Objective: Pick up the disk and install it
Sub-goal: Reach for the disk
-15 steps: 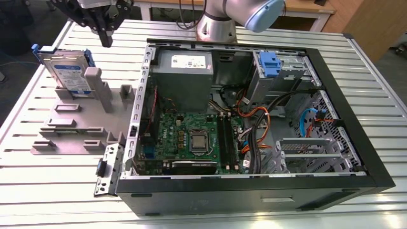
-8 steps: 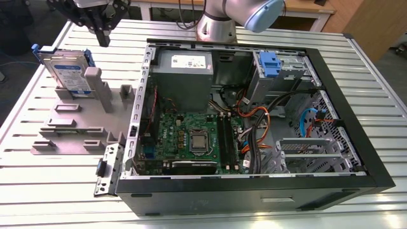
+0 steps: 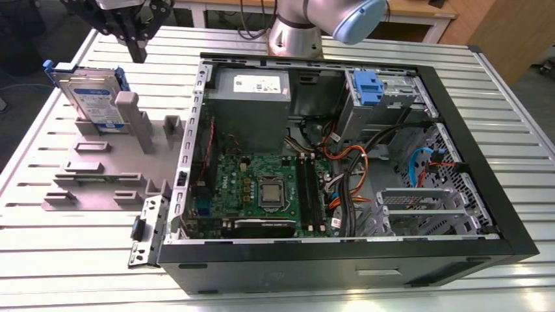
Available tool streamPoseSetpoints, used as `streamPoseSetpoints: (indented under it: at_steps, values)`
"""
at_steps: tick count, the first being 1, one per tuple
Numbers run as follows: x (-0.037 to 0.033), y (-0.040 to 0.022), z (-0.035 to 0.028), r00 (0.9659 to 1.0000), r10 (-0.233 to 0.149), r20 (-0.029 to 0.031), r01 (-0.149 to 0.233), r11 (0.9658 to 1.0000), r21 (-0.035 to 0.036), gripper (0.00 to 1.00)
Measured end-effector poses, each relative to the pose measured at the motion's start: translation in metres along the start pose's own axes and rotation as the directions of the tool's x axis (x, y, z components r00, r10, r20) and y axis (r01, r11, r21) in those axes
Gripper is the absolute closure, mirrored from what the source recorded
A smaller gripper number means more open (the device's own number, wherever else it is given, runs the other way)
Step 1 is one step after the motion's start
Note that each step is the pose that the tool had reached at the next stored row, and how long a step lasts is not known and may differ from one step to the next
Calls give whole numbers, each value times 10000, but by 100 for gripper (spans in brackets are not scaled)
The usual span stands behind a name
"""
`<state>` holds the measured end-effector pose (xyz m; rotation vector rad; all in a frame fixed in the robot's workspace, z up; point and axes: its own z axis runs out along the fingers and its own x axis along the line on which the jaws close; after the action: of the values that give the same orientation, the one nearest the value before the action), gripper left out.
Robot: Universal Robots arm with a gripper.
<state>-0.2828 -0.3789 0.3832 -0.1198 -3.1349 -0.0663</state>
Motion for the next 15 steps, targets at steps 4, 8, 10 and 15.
streamPoseSetpoints:
  at_steps: [4,8,10,15]
  values:
    - [26,7,2,10000,0,1,0,10000,0,89]
    - [73,12,5,10000,1,0,-1,10000,0,89]
    - [109,12,6,10000,0,0,0,10000,0,89]
    - [181,27,9,10000,-1,0,1,10000,0,89]
